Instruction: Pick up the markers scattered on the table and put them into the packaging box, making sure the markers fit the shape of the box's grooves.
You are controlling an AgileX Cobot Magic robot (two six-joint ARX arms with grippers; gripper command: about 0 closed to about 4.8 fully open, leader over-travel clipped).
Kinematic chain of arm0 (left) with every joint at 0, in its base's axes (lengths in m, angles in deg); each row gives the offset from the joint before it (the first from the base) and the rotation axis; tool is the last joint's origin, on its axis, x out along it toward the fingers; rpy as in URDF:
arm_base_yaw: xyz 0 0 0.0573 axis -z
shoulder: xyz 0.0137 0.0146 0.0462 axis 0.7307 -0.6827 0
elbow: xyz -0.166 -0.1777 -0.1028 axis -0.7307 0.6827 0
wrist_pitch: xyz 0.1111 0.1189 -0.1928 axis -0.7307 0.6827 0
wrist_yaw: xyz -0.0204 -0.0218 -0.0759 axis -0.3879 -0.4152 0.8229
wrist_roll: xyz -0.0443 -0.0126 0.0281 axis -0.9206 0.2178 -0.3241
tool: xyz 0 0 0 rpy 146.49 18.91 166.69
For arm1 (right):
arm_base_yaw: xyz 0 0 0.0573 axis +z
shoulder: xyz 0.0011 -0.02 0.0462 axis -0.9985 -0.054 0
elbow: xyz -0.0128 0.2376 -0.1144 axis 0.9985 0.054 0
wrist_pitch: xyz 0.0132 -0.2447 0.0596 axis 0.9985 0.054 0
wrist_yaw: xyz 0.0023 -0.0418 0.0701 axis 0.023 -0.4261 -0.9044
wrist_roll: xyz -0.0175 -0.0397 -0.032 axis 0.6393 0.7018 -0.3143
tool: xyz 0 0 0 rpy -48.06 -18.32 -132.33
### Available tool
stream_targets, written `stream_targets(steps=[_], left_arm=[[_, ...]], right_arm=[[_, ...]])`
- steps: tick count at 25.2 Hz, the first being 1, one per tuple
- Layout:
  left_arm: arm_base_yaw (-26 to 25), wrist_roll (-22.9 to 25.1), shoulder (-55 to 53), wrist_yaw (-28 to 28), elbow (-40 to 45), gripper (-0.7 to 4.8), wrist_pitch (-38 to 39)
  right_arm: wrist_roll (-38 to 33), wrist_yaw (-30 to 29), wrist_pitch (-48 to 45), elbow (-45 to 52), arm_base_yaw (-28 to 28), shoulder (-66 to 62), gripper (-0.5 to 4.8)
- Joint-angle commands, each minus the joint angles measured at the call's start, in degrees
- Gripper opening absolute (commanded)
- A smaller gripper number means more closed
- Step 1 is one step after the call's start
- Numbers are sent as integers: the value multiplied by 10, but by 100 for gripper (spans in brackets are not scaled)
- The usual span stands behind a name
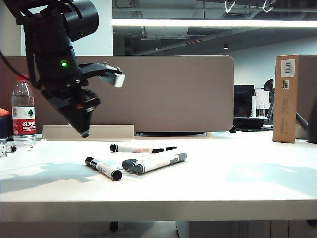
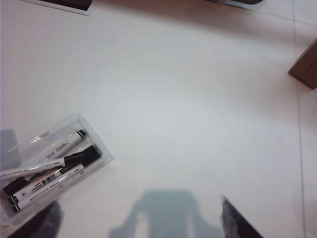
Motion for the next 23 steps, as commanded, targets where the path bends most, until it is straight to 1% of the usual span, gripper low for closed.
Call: stream_targets(steps=[1, 2, 3, 5, 6, 8, 9, 11, 14, 16, 17, 18, 22, 23], left_arm=[[-8, 203, 2, 23, -1, 278, -21], [-10, 239, 1, 29, -1, 278, -24], [-19, 304, 1, 56, -1, 278, -31], [-33, 387, 0, 94, -1, 278, -57], [-38, 407, 0, 108, -1, 278, -72], [-48, 463, -1, 167, -1, 277, -91], [-55, 503, -2, 233, -1, 277, -90], [-58, 545, -9, 280, -1, 272, -103], [-58, 560, -23, 267, -1, 259, -111], [-62, 567, -37, 265, -2, 231, -108], [-66, 587, -49, 265, -2, 231, -99], [-67, 596, -54, 257, -2, 231, -92], [-78, 596, -58, 255, -4, 231, -92], [-85, 596, -58, 255, -12, 231, -72]], right_arm=[[2, 0, 12, -2, 0, 3, 414], [2, 0, 14, -2, 0, 4, 414], [4, 0, 16, -2, 0, 7, 414], [6, -5, 19, -2, 0, 13, 414], [6, -11, 19, -2, 0, 17, 414], [12, -13, 21, -2, 0, 20, 414], [14, -12, 23, -2, 0, 23, 414], [18, -12, 23, -2, 0, 28, 414], [20, -13, 24, -2, 0, 31, 414], [24, -12, 26, -2, 0, 32, 414], [31, -10, 30, -2, 0, 33, 414], [32, -10, 34, -2, 0, 33, 414], [32, -8, 51, -2, 0, 34, 414], [33, -8, 50, -2, 0, 34, 414]])
